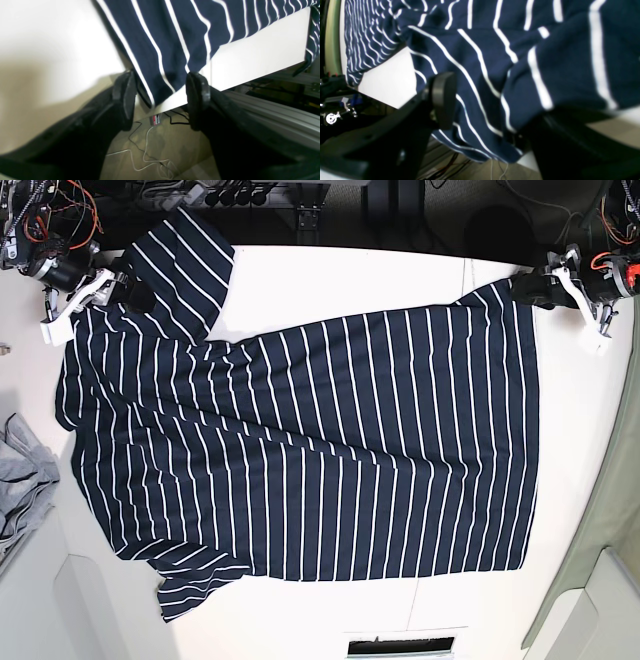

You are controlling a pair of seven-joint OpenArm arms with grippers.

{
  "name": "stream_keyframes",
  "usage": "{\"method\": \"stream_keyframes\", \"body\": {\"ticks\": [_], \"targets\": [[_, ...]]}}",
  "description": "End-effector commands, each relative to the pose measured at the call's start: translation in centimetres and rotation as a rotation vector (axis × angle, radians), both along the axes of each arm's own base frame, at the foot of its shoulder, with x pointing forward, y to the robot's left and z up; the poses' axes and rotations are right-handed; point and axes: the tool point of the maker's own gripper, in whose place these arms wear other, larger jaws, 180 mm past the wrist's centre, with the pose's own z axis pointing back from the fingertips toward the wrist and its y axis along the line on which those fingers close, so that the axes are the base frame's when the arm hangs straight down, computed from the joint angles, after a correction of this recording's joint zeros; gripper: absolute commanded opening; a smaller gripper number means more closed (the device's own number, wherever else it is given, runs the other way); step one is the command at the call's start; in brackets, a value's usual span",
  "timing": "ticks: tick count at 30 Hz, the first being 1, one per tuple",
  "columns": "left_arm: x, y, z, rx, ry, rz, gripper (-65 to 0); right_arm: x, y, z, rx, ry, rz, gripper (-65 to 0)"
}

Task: Layout the t-shirt on the table in an organized manner, then fold the t-shirt properly
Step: 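Lift the hem corners with both grippers and pull them apart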

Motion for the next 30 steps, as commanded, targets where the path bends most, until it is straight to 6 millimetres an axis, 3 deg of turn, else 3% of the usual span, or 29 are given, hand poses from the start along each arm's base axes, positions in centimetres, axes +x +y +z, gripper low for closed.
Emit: {"method": "stream_keyframes", "body": {"ticks": [1, 7, 9, 10, 13, 14, 18, 21, 30], "targets": [[0.8, 0.4, 0.7, 0.006, -0.038, -0.002, -31.2, -1.4, -0.3, -0.8, -0.040, 0.065, 0.038, -32.1], [1.4, 0.1, 0.5, 0.019, -0.080, 0.014, -31.3, -1.6, -0.3, -0.8, -0.039, 0.072, 0.042, -32.2], [1.5, 0.2, 0.6, 0.021, -0.086, 0.016, -34.3, -1.5, -0.3, -0.8, -0.037, 0.069, 0.040, -36.4], [1.5, 0.2, 0.6, 0.020, -0.090, 0.017, -39.5, -1.4, -0.3, -0.8, -0.033, 0.068, 0.038, -41.1], [1.9, 0.2, 0.8, 0.014, -0.112, 0.029, -63.9, -1.4, -0.2, -0.7, -0.031, 0.067, 0.038, -59.5], [2.1, 0.2, 1.1, 0.006, -0.118, 0.034, -65.0, -1.4, -0.2, -0.7, -0.031, 0.066, 0.038, -65.0], [3.1, 1.2, 2.9, -0.033, -0.149, 0.051, -65.0, -2.3, 0.2, -0.5, -0.033, 0.109, 0.091, -65.0], [3.2, 2.2, 4.0, -0.042, -0.125, 0.032, -65.0, -2.7, 0.7, 0.8, 0.004, 0.100, 0.116, -65.0], [3.2, 3.9, 7.0, -0.072, -0.070, -0.019, -65.0, -3.3, -0.8, 4.7, -0.058, 0.007, 0.124, -65.0]]}}
